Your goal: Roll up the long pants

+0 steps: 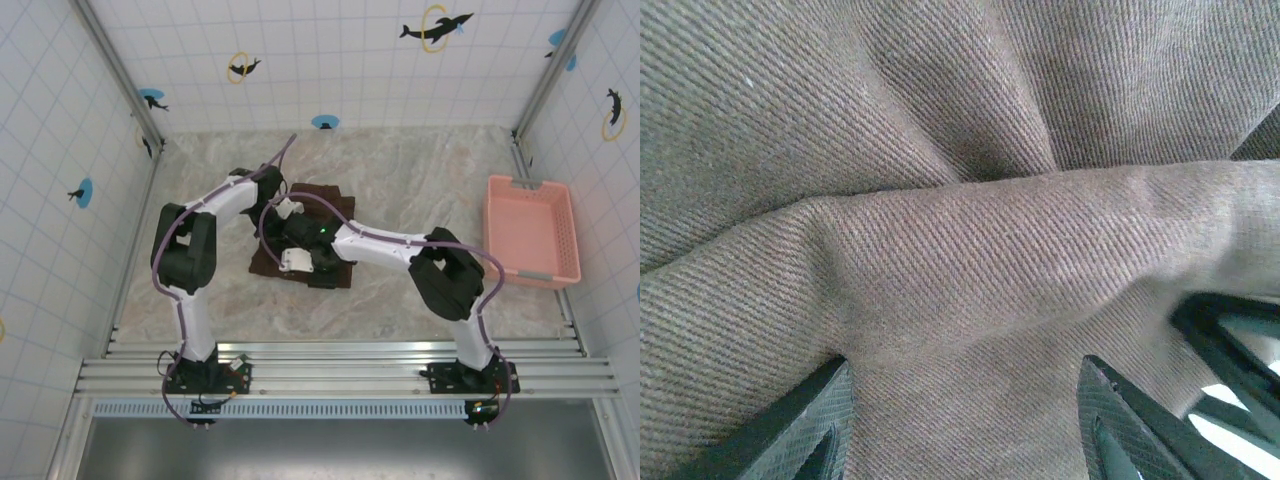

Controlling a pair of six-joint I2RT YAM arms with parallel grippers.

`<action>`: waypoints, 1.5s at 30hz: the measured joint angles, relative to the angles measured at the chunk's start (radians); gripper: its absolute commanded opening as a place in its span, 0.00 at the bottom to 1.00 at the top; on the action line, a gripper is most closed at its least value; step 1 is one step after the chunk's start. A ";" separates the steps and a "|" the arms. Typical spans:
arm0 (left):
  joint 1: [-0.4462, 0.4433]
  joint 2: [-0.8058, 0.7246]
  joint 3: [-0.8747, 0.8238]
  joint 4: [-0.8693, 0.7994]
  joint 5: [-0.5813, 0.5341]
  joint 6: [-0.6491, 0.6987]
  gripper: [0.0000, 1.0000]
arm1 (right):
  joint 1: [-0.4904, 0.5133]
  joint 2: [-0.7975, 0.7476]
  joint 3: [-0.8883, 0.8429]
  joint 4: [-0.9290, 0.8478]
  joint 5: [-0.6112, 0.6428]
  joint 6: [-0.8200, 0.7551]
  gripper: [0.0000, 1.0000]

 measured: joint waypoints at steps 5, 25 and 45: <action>0.008 0.002 0.020 -0.025 -0.008 0.039 0.61 | 0.005 0.066 0.071 0.004 0.044 0.008 0.59; 0.128 -0.055 0.125 -0.106 -0.018 0.075 0.65 | -0.021 0.100 0.212 -0.240 -0.330 0.004 0.00; 0.147 -0.095 0.170 -0.161 -0.046 0.117 0.65 | -0.385 0.427 0.679 -0.605 -0.917 0.245 0.07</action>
